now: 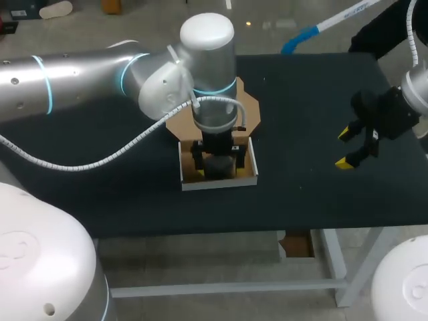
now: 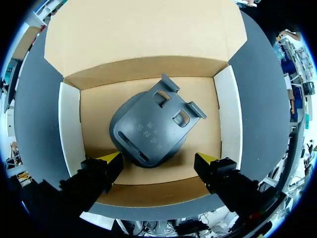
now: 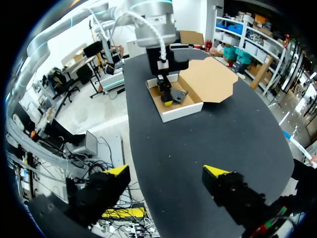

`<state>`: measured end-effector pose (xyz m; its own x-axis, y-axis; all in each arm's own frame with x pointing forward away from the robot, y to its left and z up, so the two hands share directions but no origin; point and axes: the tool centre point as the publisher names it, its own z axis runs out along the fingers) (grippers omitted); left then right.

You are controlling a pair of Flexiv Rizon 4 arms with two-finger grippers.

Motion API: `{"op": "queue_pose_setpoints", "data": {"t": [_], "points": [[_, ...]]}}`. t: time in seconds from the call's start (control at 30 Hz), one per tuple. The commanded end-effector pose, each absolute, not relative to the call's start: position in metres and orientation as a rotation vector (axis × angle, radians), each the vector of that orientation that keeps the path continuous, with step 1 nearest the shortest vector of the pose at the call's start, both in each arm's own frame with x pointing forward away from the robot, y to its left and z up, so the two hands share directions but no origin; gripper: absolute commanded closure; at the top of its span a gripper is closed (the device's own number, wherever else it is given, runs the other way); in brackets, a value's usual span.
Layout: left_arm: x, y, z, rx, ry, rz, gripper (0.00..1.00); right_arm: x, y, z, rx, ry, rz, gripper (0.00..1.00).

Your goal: Assemble the packaging by folding the flat box into shape, placing the metal phone stand inside, and closing the box properly

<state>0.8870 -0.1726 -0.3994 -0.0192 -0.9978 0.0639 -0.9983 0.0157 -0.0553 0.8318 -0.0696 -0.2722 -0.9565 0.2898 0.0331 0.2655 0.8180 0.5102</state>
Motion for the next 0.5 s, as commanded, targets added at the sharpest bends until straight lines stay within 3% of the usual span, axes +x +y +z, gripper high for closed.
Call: {"op": "queue_pose_setpoints", "data": {"t": [0.03,0.5], "points": [[0.879,-0.173,-0.399,2.204,-2.238,0.131,0.00,0.832,-0.071,-0.271,0.447,2.953,0.825,0.00],[0.865,-0.181,-0.401,2.207,-2.265,0.052,0.00,0.832,-0.071,-0.271,0.447,2.953,0.825,0.00]]}}
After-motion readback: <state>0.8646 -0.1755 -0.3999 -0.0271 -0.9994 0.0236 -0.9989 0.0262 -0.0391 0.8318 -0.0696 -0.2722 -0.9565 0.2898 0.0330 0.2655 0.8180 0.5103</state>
